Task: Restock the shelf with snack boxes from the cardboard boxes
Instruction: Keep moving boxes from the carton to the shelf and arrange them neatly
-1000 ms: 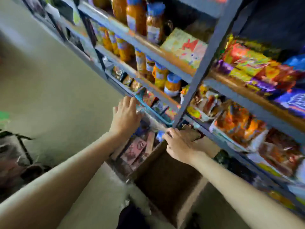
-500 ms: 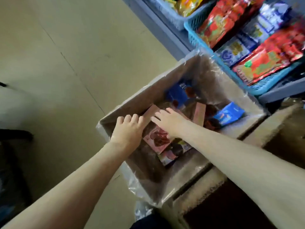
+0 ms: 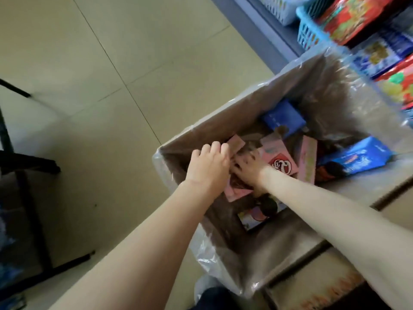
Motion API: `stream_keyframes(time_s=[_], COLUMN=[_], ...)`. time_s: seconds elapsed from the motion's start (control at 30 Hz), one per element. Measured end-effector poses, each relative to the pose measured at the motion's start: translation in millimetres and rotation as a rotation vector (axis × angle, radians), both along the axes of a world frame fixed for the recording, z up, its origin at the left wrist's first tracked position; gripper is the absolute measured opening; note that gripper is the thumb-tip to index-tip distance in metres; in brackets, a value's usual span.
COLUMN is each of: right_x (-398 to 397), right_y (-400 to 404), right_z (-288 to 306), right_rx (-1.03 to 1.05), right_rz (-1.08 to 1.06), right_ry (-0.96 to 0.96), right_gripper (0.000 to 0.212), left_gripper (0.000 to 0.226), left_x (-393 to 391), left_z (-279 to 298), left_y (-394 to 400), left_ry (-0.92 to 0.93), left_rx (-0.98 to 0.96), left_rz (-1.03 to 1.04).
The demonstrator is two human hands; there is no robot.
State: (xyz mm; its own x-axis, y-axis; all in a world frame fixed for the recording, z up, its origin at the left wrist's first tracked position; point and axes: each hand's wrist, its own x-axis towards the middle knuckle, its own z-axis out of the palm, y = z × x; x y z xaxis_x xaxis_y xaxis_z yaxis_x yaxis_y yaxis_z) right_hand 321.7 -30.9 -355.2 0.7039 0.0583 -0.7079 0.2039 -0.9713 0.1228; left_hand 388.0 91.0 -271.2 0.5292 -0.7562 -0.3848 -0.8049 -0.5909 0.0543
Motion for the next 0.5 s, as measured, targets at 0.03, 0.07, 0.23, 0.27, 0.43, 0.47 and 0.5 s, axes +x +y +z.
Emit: stream_keyframes(time_s=[0.03,0.07,0.23,0.27,0.43,0.47,0.5], right_x=[-0.1,-2.3,-20.6,-29.3,-114.0,-135.4,-155.8], right_y=[-7.1,-14.5,-61.4,-69.0,-113.6,-127.6,-142.5], right_z=[19.0,39.4,194.4,231.9,435.1,481.2,530.9], right_rx=[0.019,0.049,0.244,0.290,0.349,0.418,0.509], right_rz=[-0.069,-0.142,-0.532,-0.570,-0.703,-0.713,-0.723], right_ry=[-0.076,-0.155,-0.377,-0.409,-0.607,-0.646,-0.670], right_gripper=[0.117,0.125,0.135,0.136,0.139,0.135,0.122], left_gripper=[0.040,0.043,0.073,0.071,0.045,0.058,0.067], left_x=[0.2,-0.4,-17.9,-21.7,-77.8,-95.2,-111.2], left_z=[13.2,29.3,148.0,177.6,367.2,412.7,457.8], left_y=[-1.6,-4.2,-46.8,-59.0,-114.6,-123.0,-132.1], left_ry=[0.035,0.097,0.614,0.691,0.744,0.727,0.735], left_rx=[-0.050,-0.107,-0.389,-0.456,-0.791,-0.818,-0.857], left_rz=[0.090,0.231,0.904,0.954,0.801,0.719,0.624])
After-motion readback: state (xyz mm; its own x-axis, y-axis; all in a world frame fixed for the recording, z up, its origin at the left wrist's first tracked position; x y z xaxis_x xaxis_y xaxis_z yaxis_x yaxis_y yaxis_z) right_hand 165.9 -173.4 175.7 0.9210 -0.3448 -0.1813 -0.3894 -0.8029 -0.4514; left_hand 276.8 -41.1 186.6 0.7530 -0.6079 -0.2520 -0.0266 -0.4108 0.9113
